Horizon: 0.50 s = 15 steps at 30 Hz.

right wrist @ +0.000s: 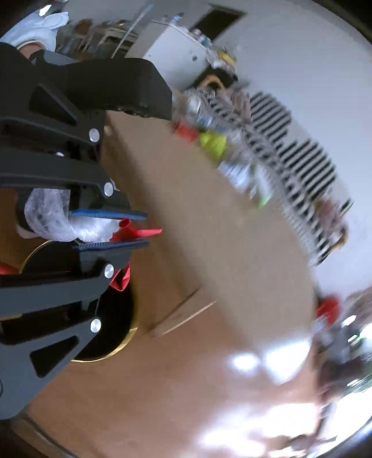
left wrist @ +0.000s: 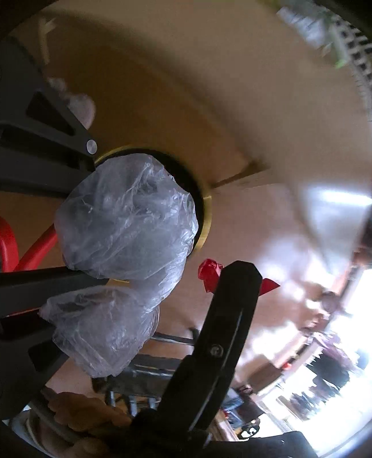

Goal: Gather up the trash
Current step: 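Drop the plastic bag from the left tool into the black bin while the right tool drops the red ribbon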

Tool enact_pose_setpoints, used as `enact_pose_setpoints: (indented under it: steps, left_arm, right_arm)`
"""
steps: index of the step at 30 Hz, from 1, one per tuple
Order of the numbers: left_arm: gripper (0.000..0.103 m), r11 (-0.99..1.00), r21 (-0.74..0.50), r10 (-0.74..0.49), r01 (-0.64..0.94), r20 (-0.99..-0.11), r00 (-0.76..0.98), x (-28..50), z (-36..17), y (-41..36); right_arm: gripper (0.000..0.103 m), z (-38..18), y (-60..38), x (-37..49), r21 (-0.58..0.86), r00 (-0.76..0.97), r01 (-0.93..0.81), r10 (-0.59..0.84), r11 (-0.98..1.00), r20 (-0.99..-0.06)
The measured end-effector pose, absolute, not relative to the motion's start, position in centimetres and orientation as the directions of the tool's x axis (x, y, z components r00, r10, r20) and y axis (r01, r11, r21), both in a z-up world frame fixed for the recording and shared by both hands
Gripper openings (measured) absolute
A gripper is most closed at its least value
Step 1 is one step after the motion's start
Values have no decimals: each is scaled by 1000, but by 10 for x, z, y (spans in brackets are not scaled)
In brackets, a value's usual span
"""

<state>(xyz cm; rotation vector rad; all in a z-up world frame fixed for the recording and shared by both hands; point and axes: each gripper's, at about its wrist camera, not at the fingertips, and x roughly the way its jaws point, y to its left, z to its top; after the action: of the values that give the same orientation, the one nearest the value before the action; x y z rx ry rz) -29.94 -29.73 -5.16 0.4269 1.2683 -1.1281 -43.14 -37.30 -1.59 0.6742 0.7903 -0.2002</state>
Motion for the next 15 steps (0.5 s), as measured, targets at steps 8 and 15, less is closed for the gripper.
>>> enact_pose_setpoints:
  steps: [8,15]
  left_arm:
    - [4,467,-351,-370,812,-911,-182,-296,-86,-310]
    - [95,550,-380,-350,744,-913,-207,-283,-98,-305]
  right_arm:
    - [14,-52,-384,-432,523,661,446,126,726,-740]
    - [96,-63,-404,-433,563,661,510,121,651,-740]
